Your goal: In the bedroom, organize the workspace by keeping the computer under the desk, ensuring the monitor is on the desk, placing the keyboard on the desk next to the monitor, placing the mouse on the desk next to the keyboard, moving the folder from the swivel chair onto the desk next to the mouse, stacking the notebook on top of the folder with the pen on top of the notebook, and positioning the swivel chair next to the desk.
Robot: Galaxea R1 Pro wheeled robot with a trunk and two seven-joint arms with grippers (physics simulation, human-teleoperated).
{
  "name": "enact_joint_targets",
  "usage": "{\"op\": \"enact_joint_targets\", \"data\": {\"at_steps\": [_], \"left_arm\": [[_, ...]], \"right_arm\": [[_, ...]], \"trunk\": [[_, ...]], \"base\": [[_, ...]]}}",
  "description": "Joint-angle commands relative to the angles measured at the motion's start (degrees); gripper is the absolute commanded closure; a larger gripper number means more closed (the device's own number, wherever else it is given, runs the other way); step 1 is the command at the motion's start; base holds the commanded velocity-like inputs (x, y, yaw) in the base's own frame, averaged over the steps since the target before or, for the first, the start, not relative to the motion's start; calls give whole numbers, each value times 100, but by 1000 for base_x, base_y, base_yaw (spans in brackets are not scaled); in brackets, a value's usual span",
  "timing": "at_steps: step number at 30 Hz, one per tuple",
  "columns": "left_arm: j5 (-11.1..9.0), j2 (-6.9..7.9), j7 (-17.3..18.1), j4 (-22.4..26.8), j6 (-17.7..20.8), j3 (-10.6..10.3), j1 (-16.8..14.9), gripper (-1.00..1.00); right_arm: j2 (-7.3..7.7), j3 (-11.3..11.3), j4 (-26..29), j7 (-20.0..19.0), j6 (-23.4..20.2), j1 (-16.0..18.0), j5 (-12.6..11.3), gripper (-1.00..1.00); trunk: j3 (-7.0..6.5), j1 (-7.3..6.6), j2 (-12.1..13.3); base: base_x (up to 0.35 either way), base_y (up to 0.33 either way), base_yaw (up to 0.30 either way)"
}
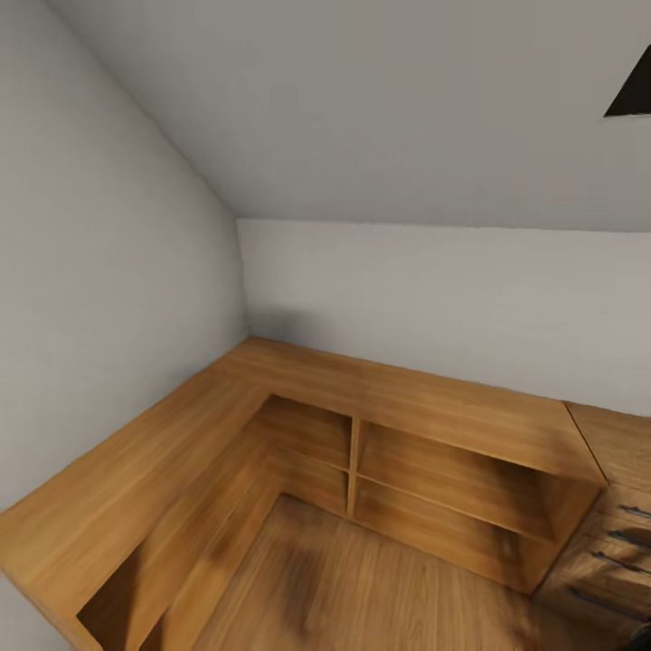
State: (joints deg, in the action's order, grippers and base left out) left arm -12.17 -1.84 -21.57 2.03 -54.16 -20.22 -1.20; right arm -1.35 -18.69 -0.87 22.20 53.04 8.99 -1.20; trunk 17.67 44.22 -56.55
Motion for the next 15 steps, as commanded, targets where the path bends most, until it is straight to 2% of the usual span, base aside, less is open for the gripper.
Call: {"op": "enact_joint_targets", "data": {"at_steps": [1,4,7,15], "left_arm": [[-48,0,-15,-1,-16,-51,-3,-100],[-48,0,-14,-1,-16,-52,-2,-100],[-48,0,-14,-1,-16,-52,-1,-100],[-48,0,-13,-1,-16,-51,0,-100]], "right_arm": [[-4,-47,-9,38,8,6,-12,-100],[0,-47,-9,39,6,6,-12,-100],[2,-47,-9,37,5,6,-12,-100],[-4,-49,-3,52,4,6,-12,-100]], "trunk": [[4,0,-5],[-10,0,-5],[-28,0,-5],[-65,0,-5]], "base": [[0,0,-266],[0,26,-258],[0,176,-237],[0,280,-182]]}}
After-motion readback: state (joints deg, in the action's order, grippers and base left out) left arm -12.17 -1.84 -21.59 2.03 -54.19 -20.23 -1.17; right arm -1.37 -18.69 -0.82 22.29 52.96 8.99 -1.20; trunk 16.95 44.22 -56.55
